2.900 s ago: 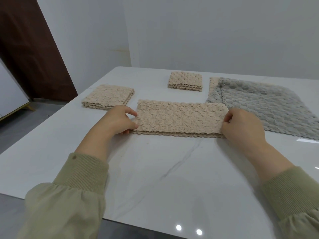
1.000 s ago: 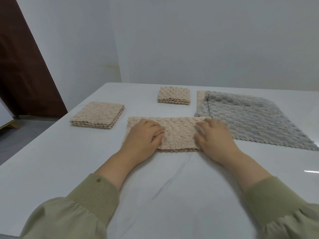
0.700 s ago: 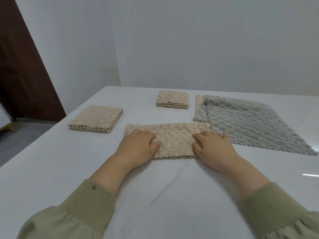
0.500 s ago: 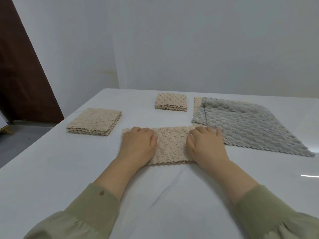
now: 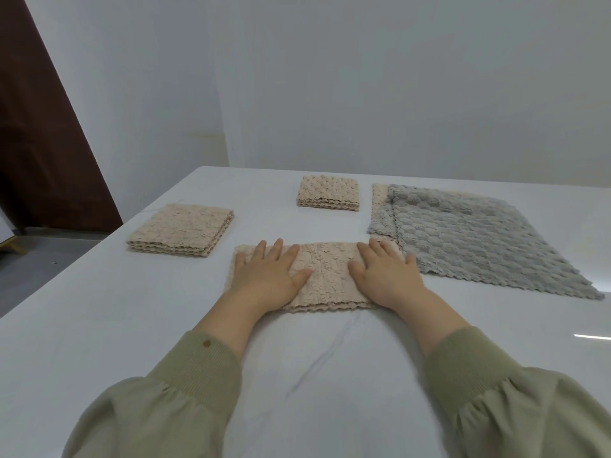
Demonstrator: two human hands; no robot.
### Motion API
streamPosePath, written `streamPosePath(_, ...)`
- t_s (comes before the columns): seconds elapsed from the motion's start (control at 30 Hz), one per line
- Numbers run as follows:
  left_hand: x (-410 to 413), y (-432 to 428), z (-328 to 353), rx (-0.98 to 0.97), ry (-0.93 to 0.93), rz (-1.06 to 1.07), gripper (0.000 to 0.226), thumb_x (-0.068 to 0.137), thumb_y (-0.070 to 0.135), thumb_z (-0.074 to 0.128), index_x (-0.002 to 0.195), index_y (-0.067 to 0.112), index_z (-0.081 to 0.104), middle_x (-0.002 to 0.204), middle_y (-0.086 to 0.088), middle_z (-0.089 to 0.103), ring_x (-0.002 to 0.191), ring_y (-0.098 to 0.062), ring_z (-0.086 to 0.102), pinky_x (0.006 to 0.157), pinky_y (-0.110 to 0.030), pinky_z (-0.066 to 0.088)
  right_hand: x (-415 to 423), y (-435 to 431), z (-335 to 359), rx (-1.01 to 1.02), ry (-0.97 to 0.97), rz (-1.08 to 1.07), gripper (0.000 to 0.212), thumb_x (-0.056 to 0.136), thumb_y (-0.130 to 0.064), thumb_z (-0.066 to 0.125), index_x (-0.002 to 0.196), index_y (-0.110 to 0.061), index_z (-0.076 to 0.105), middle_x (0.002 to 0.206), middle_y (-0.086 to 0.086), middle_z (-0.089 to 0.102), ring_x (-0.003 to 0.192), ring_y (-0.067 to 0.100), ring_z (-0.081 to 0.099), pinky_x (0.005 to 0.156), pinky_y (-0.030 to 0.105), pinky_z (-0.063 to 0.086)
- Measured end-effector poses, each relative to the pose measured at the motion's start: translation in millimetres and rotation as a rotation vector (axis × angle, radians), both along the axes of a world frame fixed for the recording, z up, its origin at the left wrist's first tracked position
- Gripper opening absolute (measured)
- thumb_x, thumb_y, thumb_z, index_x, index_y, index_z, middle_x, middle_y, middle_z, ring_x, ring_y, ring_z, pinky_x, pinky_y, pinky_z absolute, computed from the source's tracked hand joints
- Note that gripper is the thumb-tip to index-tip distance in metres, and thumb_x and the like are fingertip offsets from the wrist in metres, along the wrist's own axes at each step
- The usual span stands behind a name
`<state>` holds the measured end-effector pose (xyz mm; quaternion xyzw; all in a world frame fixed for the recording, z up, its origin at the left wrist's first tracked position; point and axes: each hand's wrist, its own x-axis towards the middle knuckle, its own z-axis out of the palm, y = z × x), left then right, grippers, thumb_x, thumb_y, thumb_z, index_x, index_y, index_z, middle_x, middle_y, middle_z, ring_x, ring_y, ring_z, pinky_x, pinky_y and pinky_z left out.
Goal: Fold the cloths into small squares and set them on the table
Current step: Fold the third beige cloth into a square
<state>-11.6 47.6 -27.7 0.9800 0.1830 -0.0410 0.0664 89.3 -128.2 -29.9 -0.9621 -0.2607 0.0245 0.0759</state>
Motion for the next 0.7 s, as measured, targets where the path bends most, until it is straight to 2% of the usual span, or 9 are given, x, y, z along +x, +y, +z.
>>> streamPosePath(0.13, -3.8, 10.8, 2.2, -0.047, 0.015, 0.072, 0.067, 0.092, 0.065, 0.014, 0.15, 0.035, 0.0, 0.159, 0.008, -0.008, 0.146, -0.019, -0.009, 0.115, -0.054, -0.003, 11.1, -14.1, 1.6, -0.021, 0.051, -0.1, 0.061, 0.098, -0.049, 0.015, 0.152, -0.023, 0.006, 0.16, -0.004, -0.001, 0.147, 0.017, -0.002, 0.115, 0.056, -0.003)
streamPosePath(0.23, -6.3, 11.4, 3.3, -0.015, -0.013, 0.163, 0.066, 0.094, 0.063, 0.013, 0.151, 0.03, 0.005, 0.16, 0.005, -0.005, 0.146, -0.022, -0.01, 0.114, -0.056, -0.004, 9.1, -14.7, 1.1, -0.047, 0.003, -0.132, 0.061, 0.098, -0.048, 0.013, 0.152, -0.02, 0.008, 0.16, -0.002, 0.002, 0.147, 0.017, 0.0, 0.114, 0.057, -0.005)
streamPosePath(0.37, -1.6, -10.3, 9.0, 0.081, -0.25, 0.076, 0.057, 0.098, 0.05, 0.017, 0.149, 0.024, 0.019, 0.16, 0.0, 0.005, 0.146, -0.025, -0.007, 0.114, -0.056, -0.002, 2.2, -3.4, 2.5, 0.082, -0.207, -0.154, 0.052, 0.098, -0.035, 0.02, 0.141, -0.01, 0.038, 0.154, 0.007, 0.027, 0.145, 0.021, 0.015, 0.113, 0.057, 0.002)
streamPosePath(0.47, 10.5, -36.7, 10.3, 0.02, -0.358, -0.05, 0.053, 0.1, 0.043, 0.017, 0.149, 0.023, 0.022, 0.159, 0.0, 0.012, 0.147, -0.023, -0.003, 0.116, -0.053, 0.0, 1.7, 2.5, 2.3, 0.206, -0.345, -0.132, 0.041, 0.097, -0.025, 0.027, 0.118, -0.008, 0.057, 0.129, 0.008, 0.056, 0.133, 0.024, 0.038, 0.112, 0.055, 0.016)
streamPosePath(0.53, 16.4, -49.9, 5.5, 0.0, -0.292, -0.121, 0.053, 0.1, 0.044, 0.018, 0.149, 0.025, 0.019, 0.159, 0.0, 0.009, 0.146, -0.023, -0.004, 0.116, -0.053, 0.0, 4.3, 2.8, 0.8, 0.226, -0.364, -0.141, 0.035, 0.096, -0.023, 0.031, 0.102, -0.008, 0.062, 0.108, 0.009, 0.065, 0.117, 0.027, 0.049, 0.109, 0.053, 0.023)
streamPosePath(0.6, 18.5, -54.4, -0.5, -0.011, -0.182, -0.165, 0.055, 0.099, 0.048, 0.017, 0.15, 0.028, 0.013, 0.16, 0.0, 0.003, 0.146, -0.023, -0.007, 0.115, -0.053, -0.003, 10.2, 1.7, -0.3, 0.242, -0.375, -0.155, 0.031, 0.095, -0.021, 0.034, 0.094, -0.009, 0.062, 0.097, 0.01, 0.067, 0.104, 0.029, 0.053, 0.105, 0.05, 0.027)
streamPosePath(0.7, 19.4, -51.2, -3.6, -0.016, -0.122, -0.171, 0.059, 0.097, 0.054, 0.017, 0.15, 0.031, 0.009, 0.16, 0.002, -0.001, 0.146, -0.022, -0.008, 0.115, -0.052, -0.004, 21.4, -2.8, 0.0, 0.235, -0.388, -0.183, 0.03, 0.093, -0.019, 0.038, 0.103, -0.009, 0.065, 0.099, 0.012, 0.067, 0.103, 0.031, 0.054, 0.1, 0.045, 0.031)
